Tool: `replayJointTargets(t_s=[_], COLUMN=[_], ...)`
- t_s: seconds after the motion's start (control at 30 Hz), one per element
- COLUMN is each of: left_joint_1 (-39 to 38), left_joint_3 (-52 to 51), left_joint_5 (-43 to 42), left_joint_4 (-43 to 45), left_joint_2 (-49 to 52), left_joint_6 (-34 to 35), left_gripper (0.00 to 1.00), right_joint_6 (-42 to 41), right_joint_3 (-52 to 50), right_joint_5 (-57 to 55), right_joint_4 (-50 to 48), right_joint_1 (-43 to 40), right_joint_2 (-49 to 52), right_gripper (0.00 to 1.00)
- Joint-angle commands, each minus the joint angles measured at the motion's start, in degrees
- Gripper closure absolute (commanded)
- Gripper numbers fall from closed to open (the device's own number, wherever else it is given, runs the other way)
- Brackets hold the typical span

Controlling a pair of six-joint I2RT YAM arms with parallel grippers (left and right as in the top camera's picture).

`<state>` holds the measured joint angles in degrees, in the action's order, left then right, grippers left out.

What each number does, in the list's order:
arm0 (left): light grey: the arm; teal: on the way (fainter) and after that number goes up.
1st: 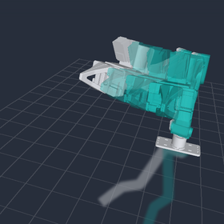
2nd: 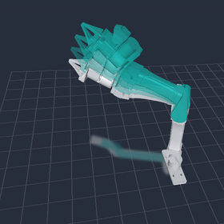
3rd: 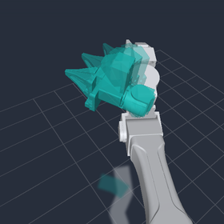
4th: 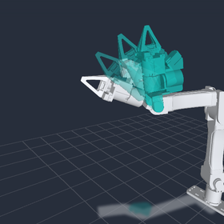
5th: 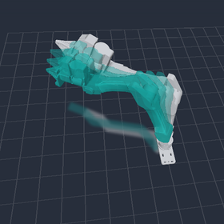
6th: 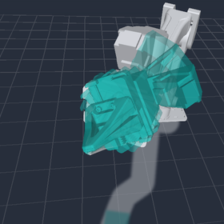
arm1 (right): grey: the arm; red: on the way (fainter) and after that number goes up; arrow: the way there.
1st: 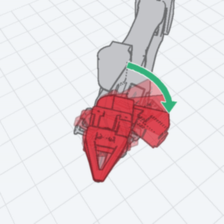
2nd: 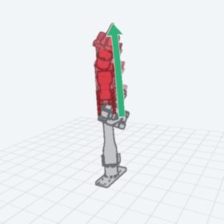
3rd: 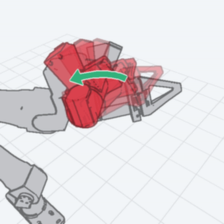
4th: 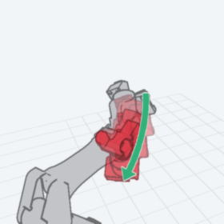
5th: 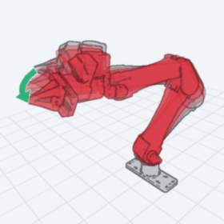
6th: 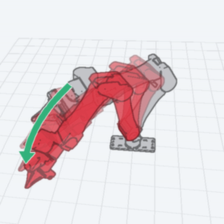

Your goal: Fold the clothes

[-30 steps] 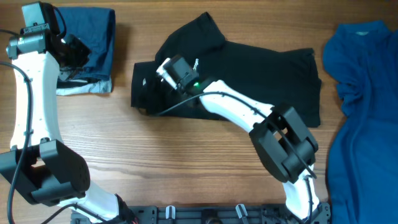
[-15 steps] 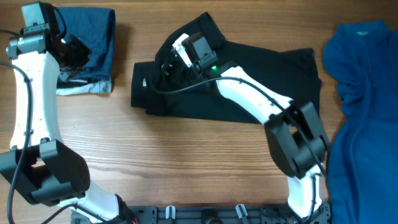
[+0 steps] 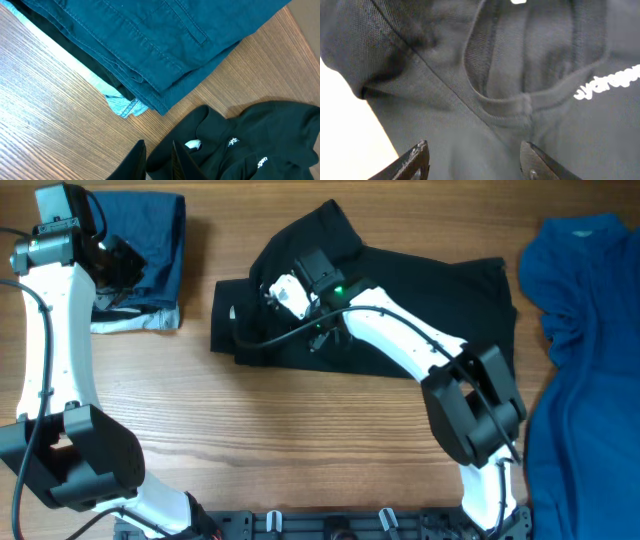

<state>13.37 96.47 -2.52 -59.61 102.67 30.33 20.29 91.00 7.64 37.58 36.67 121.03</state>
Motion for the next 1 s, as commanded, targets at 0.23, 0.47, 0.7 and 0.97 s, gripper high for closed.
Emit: replayJointTargets(t_s=[0.23,0.47,0.7,0.97], left_joint_1=[0.3,0.3,0.3,0.3], left_joint_3=[0.2,0.2,0.2,0.2], left_joint_5=[-0.5,-0.5,-0.5,-0.5], left_joint_4=[0.0,0.0,0.0,0.0], left_joint_2=[0.4,0.4,0.4,0.4], left_joint_6=[0.1,0.2,0.1,0.2], left_gripper=[0.82,0.82,0.82,0.82], right_joint_6=[3.7,0.2,-6.7,-18.5], right_joint_3=[0.3,1.6,3.0,3.6], right_joint_5=[-14.8,-28.0,-27.8,-4.8], right_joint_4=[-12.7,-22.0,-21.0,-1.0], right_joint_1=[0.4,-1.5,-5.7,-7.0], right_joint_2=[8.0,9.2,7.6,-5.2], right_gripper=[0.38,0.38,0.29,0.04])
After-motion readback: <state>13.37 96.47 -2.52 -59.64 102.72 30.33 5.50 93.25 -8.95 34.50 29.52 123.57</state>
